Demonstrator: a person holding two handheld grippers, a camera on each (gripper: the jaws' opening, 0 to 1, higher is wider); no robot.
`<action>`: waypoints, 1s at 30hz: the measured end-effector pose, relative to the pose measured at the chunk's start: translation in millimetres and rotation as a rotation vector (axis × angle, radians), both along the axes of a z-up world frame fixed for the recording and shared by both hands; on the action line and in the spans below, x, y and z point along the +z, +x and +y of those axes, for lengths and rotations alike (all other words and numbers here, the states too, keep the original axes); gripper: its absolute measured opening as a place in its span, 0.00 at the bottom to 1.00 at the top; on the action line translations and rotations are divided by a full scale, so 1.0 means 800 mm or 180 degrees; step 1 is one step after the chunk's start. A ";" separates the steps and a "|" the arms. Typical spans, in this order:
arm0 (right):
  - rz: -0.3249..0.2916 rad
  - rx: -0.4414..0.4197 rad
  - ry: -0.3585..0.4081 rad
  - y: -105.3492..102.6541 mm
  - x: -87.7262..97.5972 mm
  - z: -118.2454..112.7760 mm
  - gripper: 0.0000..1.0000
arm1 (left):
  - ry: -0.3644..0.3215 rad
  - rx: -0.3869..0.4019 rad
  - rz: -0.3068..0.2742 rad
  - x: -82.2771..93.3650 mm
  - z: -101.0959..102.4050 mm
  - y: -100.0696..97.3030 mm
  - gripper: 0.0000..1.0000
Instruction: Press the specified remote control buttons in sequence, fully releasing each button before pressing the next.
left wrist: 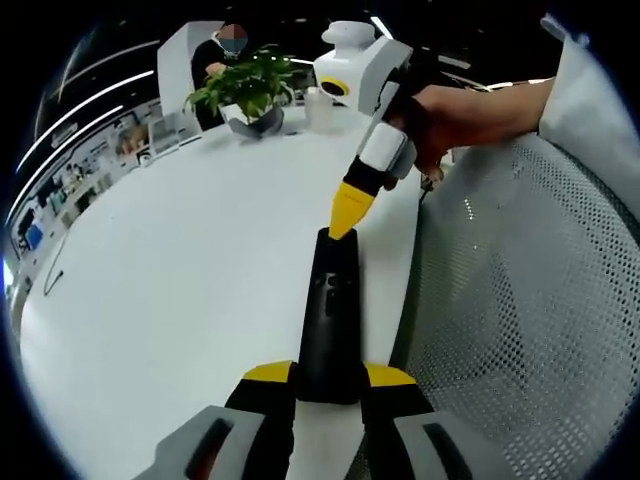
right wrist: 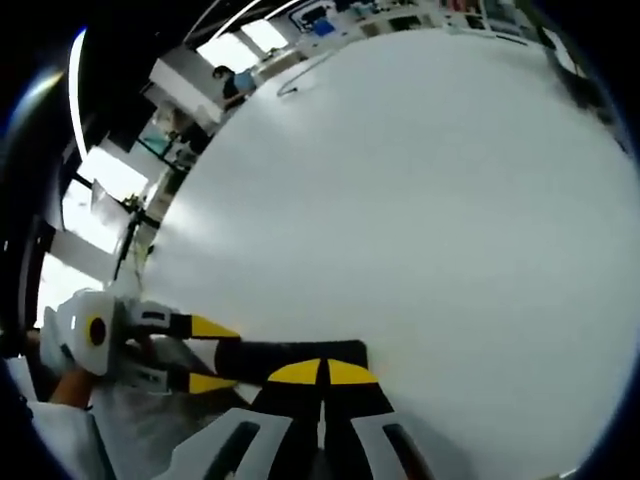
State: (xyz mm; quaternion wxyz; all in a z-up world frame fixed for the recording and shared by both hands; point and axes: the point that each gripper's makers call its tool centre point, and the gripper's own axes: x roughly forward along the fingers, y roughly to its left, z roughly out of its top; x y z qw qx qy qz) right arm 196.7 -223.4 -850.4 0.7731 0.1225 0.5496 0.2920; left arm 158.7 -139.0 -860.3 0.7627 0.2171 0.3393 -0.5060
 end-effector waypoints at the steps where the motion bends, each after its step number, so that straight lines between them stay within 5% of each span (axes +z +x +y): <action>1: -0.0003 0.0003 0.0000 0.000 0.000 0.000 0.00 | 0.0000 0.0000 -0.0001 0.000 0.000 0.000 0.24; 30: -0.0018 0.0198 -0.0037 -0.004 0.003 0.009 0.00 | 0.0021 -0.0093 -0.0017 0.000 -0.003 -0.002 0.24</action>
